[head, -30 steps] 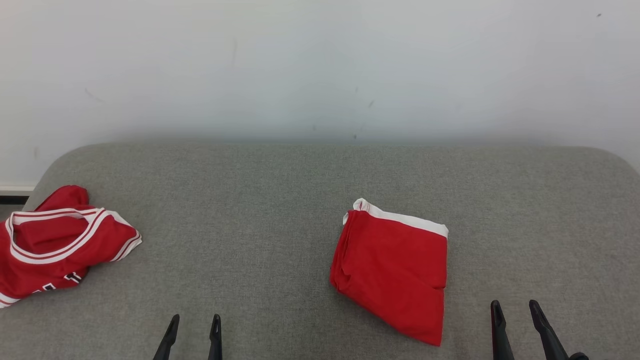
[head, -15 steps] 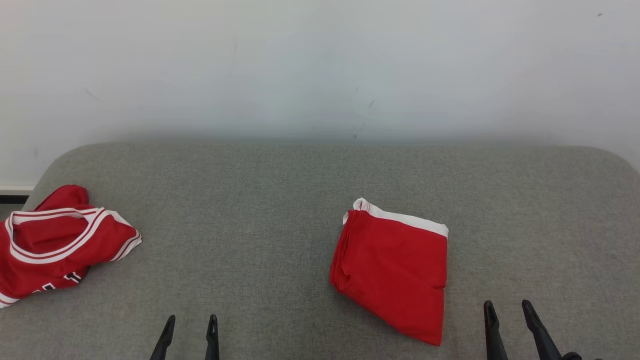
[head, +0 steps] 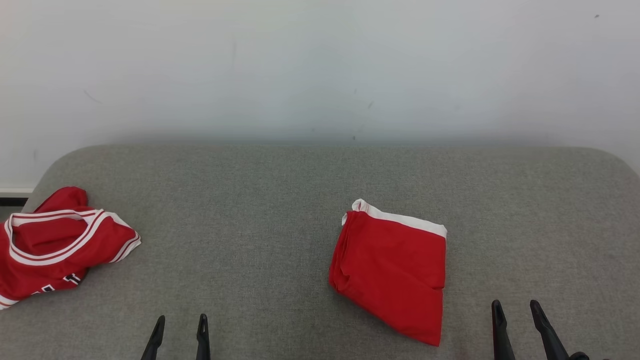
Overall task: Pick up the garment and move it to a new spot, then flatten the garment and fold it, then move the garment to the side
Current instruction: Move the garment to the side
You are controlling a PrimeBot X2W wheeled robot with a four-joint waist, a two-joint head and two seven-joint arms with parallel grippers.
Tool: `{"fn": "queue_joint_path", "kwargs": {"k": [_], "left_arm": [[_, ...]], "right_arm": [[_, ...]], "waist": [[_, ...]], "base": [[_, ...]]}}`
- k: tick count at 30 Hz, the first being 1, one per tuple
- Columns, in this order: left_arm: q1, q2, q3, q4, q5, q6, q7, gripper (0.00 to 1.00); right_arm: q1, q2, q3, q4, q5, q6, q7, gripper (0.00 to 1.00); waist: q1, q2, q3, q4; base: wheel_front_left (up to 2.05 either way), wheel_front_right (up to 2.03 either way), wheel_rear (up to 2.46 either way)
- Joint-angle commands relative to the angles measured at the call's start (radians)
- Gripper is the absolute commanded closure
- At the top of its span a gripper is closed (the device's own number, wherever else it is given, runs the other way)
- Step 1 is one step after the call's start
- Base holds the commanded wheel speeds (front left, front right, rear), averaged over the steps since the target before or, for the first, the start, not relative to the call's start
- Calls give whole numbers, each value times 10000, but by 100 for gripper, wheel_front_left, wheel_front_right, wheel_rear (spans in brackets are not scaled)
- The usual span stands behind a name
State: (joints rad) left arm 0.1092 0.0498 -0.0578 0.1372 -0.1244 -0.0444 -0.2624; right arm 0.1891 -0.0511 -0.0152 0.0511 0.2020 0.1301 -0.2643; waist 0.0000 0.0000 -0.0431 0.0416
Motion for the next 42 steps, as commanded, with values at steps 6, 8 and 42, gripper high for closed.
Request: {"fn": "queue_joint_path", "kwargs": {"k": [6,8,42], "left_arm": [[108,10,41,-51,-6,-28,-26,0],[118,10,50,-44,-2,-29,-26,0],[-336,11,-295,136,-88,-217,-26,0]], "right_arm": [[38,11,-117,46,77,7,-7,0],[36,10,-131,67,76,7,-7,0],[-3974,10,-294,5534,-507,7,-8,0]], "waist": [[0,0,7,5],[0,0,5,1],[0,0,508,691]], "base": [[0,0,0],[0,0,0],[0,0,0]]}}
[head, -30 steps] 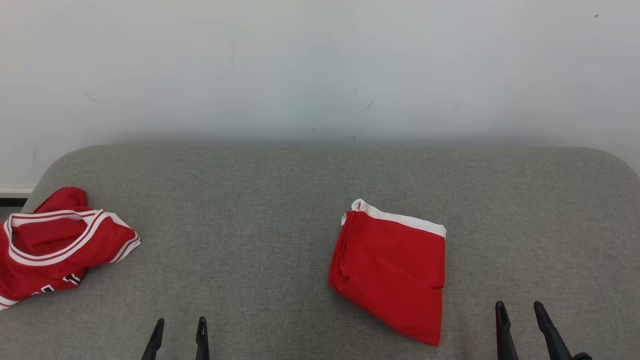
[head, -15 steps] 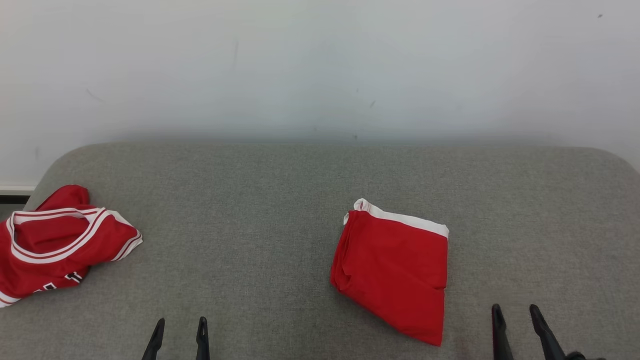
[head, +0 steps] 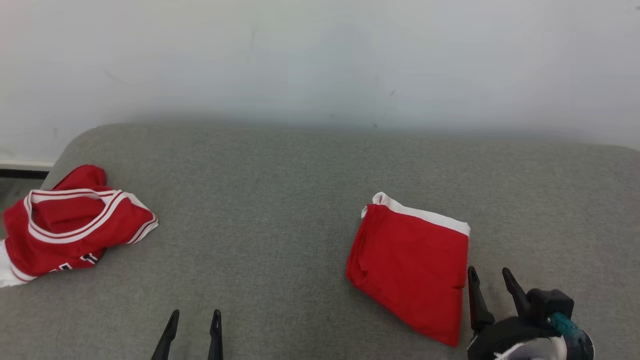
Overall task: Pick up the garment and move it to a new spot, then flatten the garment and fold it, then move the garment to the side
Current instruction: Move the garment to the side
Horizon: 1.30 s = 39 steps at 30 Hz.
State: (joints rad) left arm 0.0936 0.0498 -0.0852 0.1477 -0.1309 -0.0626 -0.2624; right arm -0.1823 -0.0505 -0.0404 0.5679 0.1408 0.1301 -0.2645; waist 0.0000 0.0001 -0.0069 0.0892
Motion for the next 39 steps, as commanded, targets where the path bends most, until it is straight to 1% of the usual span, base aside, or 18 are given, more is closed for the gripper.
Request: {"fn": "queue_joint_path", "kwargs": {"k": [1,5,6,11,13,16,20,21,22,23,27,31,34,36,39], "left_arm": [[-213,13,-64,52,-34,-50,-26,0],[-356,10,-280,88,-74,-58,-26,0],[-356,10,-280,88,-74,-58,-26,0],[-533,11,-464,133,-138,-74,-26,0],[-649,11,-530,154,-149,-84,-26,0],[-714,13,-581,196,-128,-109,-26,0],[-837,11,-631,210,-109,-144,-26,0],[-835,11,-638,234,-106,-143,-26,0],[-861,13,-631,236,-105,-134,-26,0],[-885,11,-626,230,-112,-139,-26,0],[-804,10,-485,185,-178,-112,-26,0],[-825,13,-457,121,-234,-108,-26,0],[-987,10,-480,62,-308,-107,-26,0],[-1080,11,-503,5,-359,-105,-26,0],[-1252,13,-435,-120,-366,-110,-26,0]], "right_arm": [[-539,6,-102,819,232,7,-5,0],[-1521,0,-215,2300,496,7,-3,0],[-1521,0,-215,2300,496,7,-3,0],[-2302,-1,-231,4186,442,7,-5,0],[-2554,-2,-175,4806,683,7,3,0],[-2736,18,159,5476,1476,7,18,0],[-2916,51,626,5835,2110,7,61,0],[-2940,55,757,5960,2290,9,68,54],[-2992,69,882,6107,2355,15,72,91],[-3036,82,1003,6225,2305,18,80,100],[-3288,-239,1467,6009,1909,17,60,100],[-3534,-856,1875,5606,1699,-9,3,100],[-3893,-1345,2467,5365,1427,-8,-4,100],[-4207,-1657,3069,5349,1189,-6,-4,100],[-4945,-2208,3882,5394,1192,-6,117,100]], "waist": [[0,-1,178,282],[0,-1,362,539],[0,-1,362,539],[0,-1,586,746],[0,-1,646,807],[0,-1,698,870],[0,-1,775,950],[0,-1,784,966],[0,-1,797,971],[0,-1,807,975],[0,-1,866,755],[0,-1,1015,407],[0,-1,1221,80],[0,-1,1385,-133],[0,-1,1743,-527]], "base": [[0,0,0],[0,0,0],[0,0,0],[0,0,0],[0,0,0],[0,0,0],[0,0,0],[0,0,0],[0,0,0],[0,0,0],[0,0,0],[0,0,0],[0,0,0],[0,0,0],[0,0,0]]}}
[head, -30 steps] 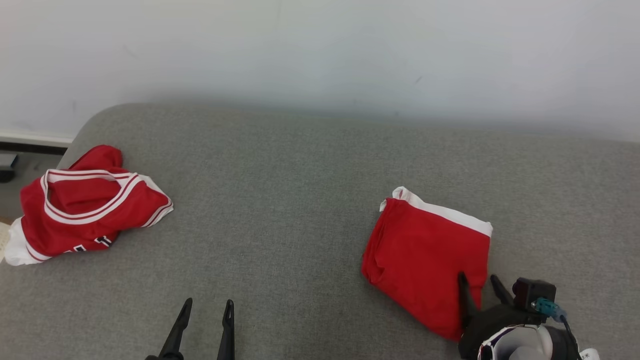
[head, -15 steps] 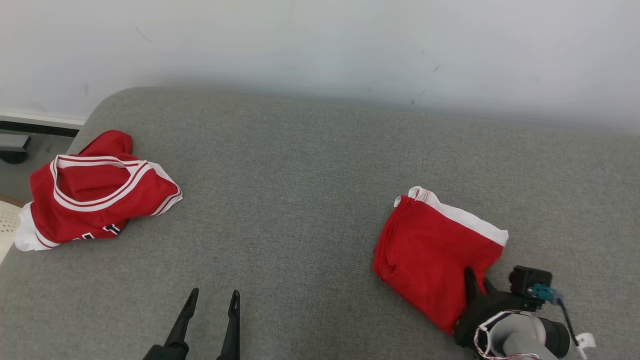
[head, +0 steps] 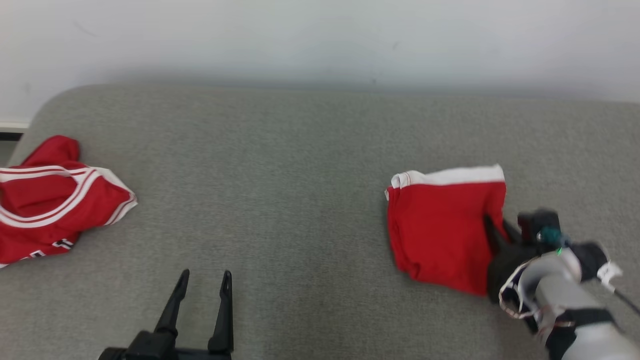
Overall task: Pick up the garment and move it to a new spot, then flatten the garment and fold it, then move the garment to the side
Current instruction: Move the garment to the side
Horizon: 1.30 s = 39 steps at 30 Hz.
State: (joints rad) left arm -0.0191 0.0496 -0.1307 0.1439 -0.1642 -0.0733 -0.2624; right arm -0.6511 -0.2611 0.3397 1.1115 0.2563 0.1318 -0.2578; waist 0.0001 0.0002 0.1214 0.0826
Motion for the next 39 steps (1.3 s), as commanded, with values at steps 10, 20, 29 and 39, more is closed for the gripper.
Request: {"fn": "queue_joint_path", "kwargs": {"k": [10,20,29,39], "left_arm": [[-926,15,189,-523,330,-128,-26,0],[-1450,24,398,-883,826,-364,-24,0],[-1540,105,603,-1309,1029,-501,-24,0],[-1669,202,720,-1544,1109,-540,-26,0]], "right_arm": [[-2355,-1758,2171,-180,638,-24,725,100],[-3349,-3367,3434,4,1787,-25,1011,100],[-4413,-4281,4232,291,1772,-25,1194,100],[-5194,-4371,4373,988,1777,-25,1062,100]], "waist": [[-1,-2,1724,-1295],[-1,-2,2530,-1495],[-1,-2,3009,-1646],[-1,-2,3366,-1619]], "base": [[0,0,0],[0,0,0],[0,0,0],[0,0,0]]}}
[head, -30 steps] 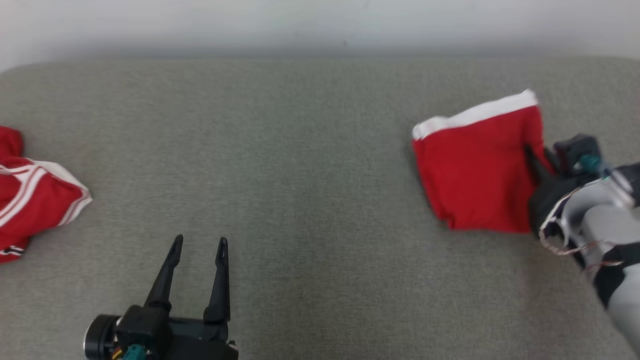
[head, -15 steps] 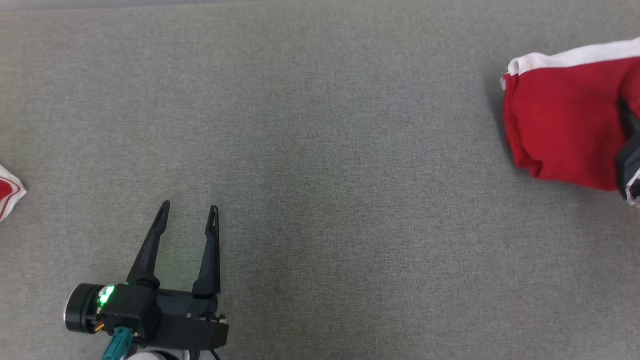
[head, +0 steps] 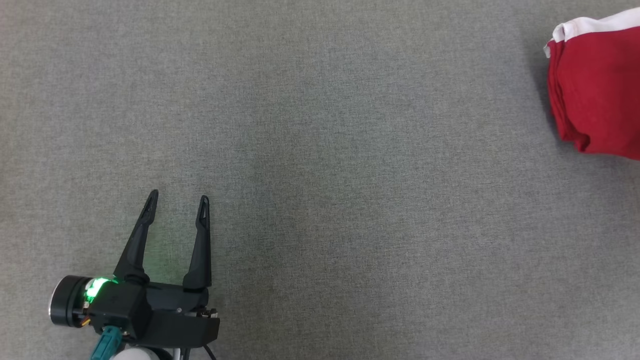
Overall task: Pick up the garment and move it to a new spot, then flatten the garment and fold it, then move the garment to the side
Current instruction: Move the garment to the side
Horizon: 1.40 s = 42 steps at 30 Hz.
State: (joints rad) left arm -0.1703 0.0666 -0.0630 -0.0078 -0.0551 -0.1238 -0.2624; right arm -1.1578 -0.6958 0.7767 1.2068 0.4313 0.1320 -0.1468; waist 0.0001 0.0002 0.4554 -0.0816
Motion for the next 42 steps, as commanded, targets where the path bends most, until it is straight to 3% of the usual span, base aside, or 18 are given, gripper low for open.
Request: {"fn": "queue_joint_path", "kwargs": {"k": [1,4,5,6,7,15,20,25,30,33,35,42], "left_arm": [[-168,27,49,-44,14,-39,-24,0],[-188,16,90,-73,15,-51,-24,0],[-193,9,95,-73,18,-54,-24,0],[-197,6,110,-65,24,-58,-26,0],[-196,4,123,-53,24,-59,-26,0],[-40,-67,193,112,-79,-70,-26,0],[338,-115,213,306,-211,-59,-26,0],[832,-154,274,540,-335,-15,-24,0],[1338,-160,447,654,-509,110,-24,0],[1602,-160,448,743,-636,175,-26,0],[1814,-160,493,771,-757,270,-26,0],[2252,-162,628,966,-687,391,-26,0]], "right_arm": [[-140,-8,10,108,26,-27,-70,100],[-196,39,-27,276,49,-26,-198,100],[-246,43,-39,302,3,-26,-303,54],[-269,67,-25,343,-57,-27,-351,15],[-290,93,-23,400,-99,-26,-391,0],[-499,97,-465,660,-365,-26,-959,0],[-4,628,-1863,396,546,-26,-1182,0],[1423,972,-3479,-1368,740,-26,-1175,0],[3658,1619,-5566,-3566,136,-26,-1180,0],[5305,2382,-6874,-4975,-579,-26,-1178,0],[6903,3271,-7955,-6528,-1247,-26,-1180,0],[9791,5012,-8875,-9046,-2349,-26,-1181,0]], "waist": [[-1,-2,36,36],[-1,-2,65,63],[-1,-2,72,69],[-1,-2,73,76],[-1,-2,69,81],[-1,-2,-312,108],[-1,-2,-1131,156],[-1,-2,-1988,211],[-1,-2,-2691,310],[-1,-2,-3087,456],[-1,-2,-3424,638],[-1,-2,-4052,907]], "base": [[0,0,0],[0,0,0],[0,0,0],[0,0,0],[0,0,0],[0,0,0],[0,0,0],[0,0,0],[0,0,0],[0,0,0],[0,0,0],[0,0,0]]}}
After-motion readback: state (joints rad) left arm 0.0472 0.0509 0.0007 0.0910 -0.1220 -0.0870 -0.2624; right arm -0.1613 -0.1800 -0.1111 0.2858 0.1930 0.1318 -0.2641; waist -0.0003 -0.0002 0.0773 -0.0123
